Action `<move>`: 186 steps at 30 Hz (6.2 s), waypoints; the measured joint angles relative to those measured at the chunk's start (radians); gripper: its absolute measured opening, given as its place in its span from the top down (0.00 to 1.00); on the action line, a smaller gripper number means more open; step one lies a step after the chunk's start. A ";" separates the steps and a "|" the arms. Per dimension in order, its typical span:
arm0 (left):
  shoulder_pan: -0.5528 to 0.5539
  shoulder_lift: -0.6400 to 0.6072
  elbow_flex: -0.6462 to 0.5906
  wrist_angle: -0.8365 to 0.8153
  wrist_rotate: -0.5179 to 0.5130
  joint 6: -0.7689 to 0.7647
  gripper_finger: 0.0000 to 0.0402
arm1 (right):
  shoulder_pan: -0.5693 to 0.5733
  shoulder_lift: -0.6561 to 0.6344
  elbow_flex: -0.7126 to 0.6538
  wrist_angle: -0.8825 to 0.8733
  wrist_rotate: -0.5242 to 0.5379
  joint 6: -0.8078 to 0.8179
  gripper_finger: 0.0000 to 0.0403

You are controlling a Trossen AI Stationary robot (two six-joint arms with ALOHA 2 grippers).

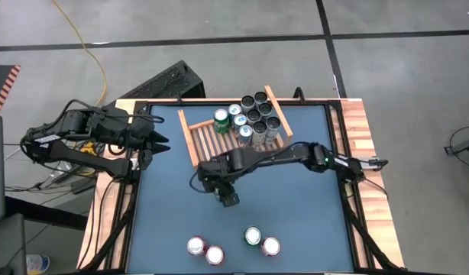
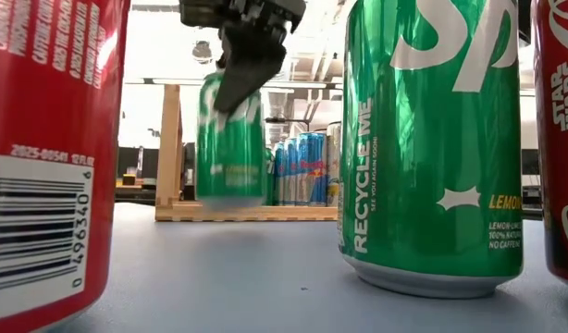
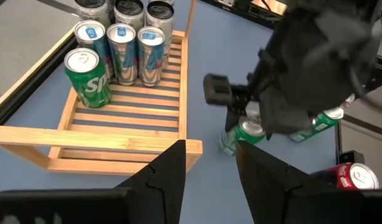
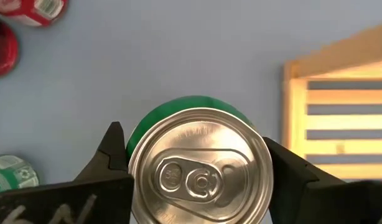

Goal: Place canned beverage on shelf
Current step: Put the green soda can on the shelf aligned with the other green soda can, then put the green soda can on the shelf aligned with the other green soda cans

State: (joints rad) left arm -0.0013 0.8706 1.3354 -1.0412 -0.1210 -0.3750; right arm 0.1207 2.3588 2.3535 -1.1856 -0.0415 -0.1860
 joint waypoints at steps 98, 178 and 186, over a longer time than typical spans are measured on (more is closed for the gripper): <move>0.000 0.000 0.000 0.000 -0.174 0.024 0.68 | -0.364 -0.098 -0.246 0.237 0.248 0.280 0.37; 0.000 0.000 0.000 -0.023 -0.146 0.016 0.68 | -0.064 -0.296 0.000 -0.316 -0.030 0.236 0.82; 0.000 0.000 0.000 -0.019 -0.094 0.027 0.68 | 0.204 -0.311 -0.001 -0.351 0.004 0.395 0.34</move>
State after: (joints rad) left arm -0.0013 0.8705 1.3350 -1.0599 -0.2153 -0.3477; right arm 0.3248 2.0480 2.3528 -1.5366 -0.0374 0.2088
